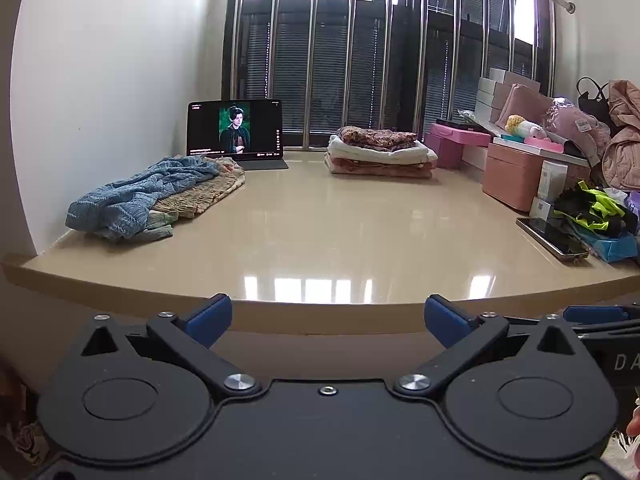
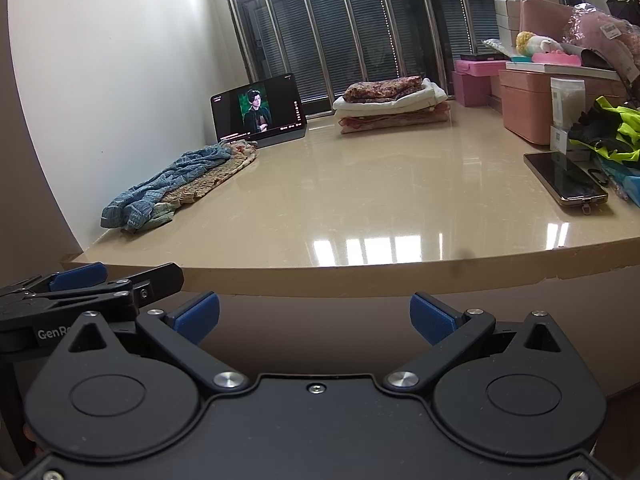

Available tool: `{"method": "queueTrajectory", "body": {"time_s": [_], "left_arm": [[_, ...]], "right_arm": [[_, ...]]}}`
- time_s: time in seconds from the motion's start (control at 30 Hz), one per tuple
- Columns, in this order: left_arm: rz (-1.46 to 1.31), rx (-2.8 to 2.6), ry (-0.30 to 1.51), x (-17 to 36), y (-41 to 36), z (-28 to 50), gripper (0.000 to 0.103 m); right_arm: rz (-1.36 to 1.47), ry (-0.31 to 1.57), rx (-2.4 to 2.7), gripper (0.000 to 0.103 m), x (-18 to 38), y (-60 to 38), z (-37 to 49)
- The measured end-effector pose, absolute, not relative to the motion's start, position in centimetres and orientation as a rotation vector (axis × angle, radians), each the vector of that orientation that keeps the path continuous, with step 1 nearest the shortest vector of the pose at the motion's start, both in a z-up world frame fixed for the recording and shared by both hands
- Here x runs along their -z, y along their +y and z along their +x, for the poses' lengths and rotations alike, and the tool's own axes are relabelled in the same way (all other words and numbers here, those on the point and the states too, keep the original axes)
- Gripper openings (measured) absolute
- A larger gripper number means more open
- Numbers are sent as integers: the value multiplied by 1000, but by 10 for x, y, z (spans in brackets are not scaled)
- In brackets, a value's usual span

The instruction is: Fold clothes

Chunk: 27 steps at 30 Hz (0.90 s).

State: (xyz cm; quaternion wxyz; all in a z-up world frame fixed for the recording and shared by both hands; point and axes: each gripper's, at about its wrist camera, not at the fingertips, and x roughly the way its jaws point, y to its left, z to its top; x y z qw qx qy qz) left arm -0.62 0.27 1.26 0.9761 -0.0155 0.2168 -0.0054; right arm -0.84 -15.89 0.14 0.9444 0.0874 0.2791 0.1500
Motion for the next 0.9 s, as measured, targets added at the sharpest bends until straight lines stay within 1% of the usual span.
{"method": "queueTrajectory", "body": {"time_s": [0.9], "left_arm": [[-27,0,442,-13,-3,-6,103]], "right_arm": [[153,553,-326,103,-4,-155,-9]]}}
